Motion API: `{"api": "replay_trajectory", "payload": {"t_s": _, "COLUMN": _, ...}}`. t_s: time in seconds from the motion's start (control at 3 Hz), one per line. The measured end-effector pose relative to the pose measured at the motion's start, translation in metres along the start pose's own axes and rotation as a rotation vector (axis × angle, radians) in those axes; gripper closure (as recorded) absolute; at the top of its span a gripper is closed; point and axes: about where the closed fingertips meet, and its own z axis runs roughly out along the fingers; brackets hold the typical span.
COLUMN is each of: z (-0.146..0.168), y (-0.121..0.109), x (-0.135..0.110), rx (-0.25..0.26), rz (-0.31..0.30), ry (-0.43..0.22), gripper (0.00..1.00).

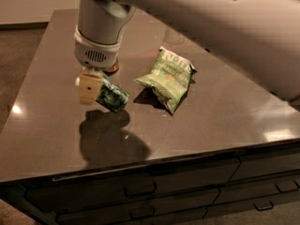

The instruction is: Knock green can over

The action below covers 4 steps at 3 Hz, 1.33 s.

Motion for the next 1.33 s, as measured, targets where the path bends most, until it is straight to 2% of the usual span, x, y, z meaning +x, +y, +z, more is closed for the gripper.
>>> {"api": "replay_trajectory", "payload": {"t_s": 0.33, "z": 0.015, "y": 0.0, "x": 0.03, "rx": -0.045, "rz": -0.052, "ry": 0.193, "gripper": 1.0}}
{"api": "replay_trajectory", "payload": {"t_s": 0.67, "z": 0.022, "y": -0.006, "x": 0.048, "rx": -0.062, "rz": -0.088, "ry": 0.309, "gripper": 0.82}}
{"api": "replay_trajectory", "payload": {"t_s": 1.0, "z": 0.024, "y": -0.009, "x": 0.051, "rx": -0.074, "rz": -0.12, "ry": 0.347, "gripper": 0.59}}
{"api": "replay_trajectory", "payload": {"t_s": 1.33, "z": 0.029, "y": -0.009, "x": 0.049, "rx": -0.092, "rz": -0.146, "ry": 0.347, "gripper": 0.35}}
